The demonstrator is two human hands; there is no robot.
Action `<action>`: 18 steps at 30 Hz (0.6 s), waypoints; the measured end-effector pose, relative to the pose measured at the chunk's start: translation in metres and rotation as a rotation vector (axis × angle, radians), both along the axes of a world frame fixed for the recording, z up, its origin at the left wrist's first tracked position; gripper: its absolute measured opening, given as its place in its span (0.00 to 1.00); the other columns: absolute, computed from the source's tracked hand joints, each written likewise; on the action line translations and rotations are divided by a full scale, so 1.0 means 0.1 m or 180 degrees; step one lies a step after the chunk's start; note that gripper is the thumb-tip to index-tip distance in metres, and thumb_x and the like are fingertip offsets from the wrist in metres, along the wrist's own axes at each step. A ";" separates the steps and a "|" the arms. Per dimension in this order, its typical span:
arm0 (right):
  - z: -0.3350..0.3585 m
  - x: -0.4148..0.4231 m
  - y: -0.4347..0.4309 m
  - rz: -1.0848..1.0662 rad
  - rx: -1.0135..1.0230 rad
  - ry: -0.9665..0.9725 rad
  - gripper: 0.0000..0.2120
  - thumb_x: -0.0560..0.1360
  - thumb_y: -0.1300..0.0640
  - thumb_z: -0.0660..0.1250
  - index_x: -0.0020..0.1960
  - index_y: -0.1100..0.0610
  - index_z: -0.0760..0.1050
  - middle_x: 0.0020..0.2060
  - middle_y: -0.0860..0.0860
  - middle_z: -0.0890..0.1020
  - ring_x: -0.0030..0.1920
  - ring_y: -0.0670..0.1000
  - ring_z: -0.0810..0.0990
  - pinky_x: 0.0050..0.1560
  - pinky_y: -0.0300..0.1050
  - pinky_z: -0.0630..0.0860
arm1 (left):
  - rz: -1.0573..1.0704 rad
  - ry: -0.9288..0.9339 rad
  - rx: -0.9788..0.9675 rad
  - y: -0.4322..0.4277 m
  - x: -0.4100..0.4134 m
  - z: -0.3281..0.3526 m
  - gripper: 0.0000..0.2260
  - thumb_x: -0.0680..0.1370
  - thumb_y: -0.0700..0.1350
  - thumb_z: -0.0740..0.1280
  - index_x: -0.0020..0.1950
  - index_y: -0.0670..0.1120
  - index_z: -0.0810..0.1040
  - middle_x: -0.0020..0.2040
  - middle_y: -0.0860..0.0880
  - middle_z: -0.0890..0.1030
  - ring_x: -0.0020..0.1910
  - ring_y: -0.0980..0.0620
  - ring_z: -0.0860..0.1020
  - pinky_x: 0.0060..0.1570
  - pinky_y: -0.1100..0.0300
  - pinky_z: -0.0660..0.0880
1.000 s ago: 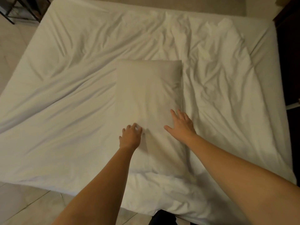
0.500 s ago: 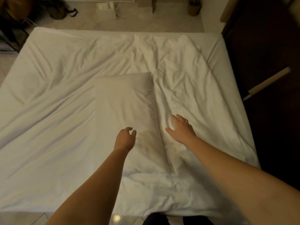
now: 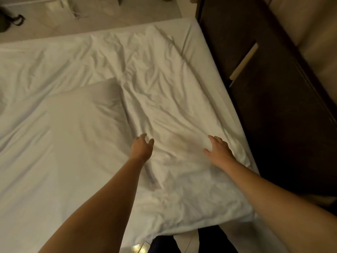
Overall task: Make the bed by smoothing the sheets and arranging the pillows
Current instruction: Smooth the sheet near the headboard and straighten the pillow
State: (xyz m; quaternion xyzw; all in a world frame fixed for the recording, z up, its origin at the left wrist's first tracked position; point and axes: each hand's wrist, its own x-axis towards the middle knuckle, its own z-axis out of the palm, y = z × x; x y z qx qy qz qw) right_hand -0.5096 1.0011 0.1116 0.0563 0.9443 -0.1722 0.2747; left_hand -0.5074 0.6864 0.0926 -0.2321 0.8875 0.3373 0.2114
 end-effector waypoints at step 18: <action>-1.66 0.12 2.44 -0.0818 -0.0645 -0.0696 0.35 0.68 0.41 0.69 0.71 0.56 0.73 0.64 0.57 0.81 0.64 0.60 0.79 0.62 0.48 0.76 | -0.2525 0.0555 -0.0141 3.68 -2.14 -1.26 0.16 0.83 0.46 0.62 0.70 0.52 0.79 0.71 0.49 0.77 0.73 0.47 0.71 0.71 0.47 0.71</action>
